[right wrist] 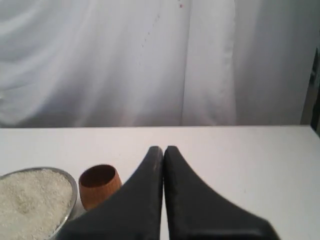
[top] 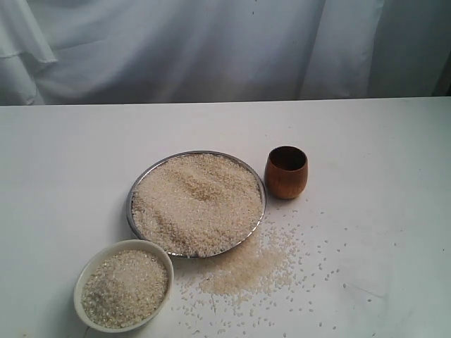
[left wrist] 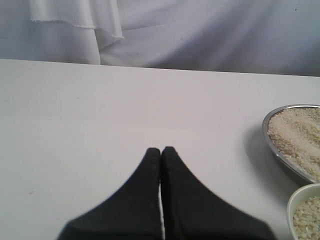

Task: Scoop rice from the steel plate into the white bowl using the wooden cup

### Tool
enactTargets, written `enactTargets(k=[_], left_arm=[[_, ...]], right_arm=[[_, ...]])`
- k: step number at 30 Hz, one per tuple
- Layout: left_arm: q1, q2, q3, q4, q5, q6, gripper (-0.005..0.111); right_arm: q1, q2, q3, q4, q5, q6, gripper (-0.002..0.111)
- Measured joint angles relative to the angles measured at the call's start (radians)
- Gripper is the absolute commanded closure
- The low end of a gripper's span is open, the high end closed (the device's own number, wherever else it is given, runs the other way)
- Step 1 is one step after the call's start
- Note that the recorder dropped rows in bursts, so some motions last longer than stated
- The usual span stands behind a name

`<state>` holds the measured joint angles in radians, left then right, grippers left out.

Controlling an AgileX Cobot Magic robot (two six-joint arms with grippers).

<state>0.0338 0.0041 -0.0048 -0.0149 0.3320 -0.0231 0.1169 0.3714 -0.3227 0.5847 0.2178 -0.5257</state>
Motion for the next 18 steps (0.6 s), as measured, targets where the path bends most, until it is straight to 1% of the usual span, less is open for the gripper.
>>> enactTargets(k=[2,3,5,11,18], left_arm=[[0.0,0.0,0.0,0.0,0.0,0.0,0.107],[0.0,0.0,0.0,0.0,0.0,0.0,0.107],[0.0,0.0,0.0,0.0,0.0,0.0,0.107],[0.0,0.0,0.0,0.0,0.0,0.0,0.107],[0.0,0.0,0.0,0.0,0.0,0.0,0.107]], right_arm=[[0.0,-0.013,0.027,-0.17,0.015,0.197,0.108],[0.0,-0.022,0.04,-0.227,0.02,0.271,0.108],[0.0,-0.048,0.078,-0.33,0.028,0.37,0.108],[0.0,-0.146,0.197,-0.482,0.039,0.482,0.108],[0.005,-0.209,0.281,-0.529,0.043,0.526,0.108]])
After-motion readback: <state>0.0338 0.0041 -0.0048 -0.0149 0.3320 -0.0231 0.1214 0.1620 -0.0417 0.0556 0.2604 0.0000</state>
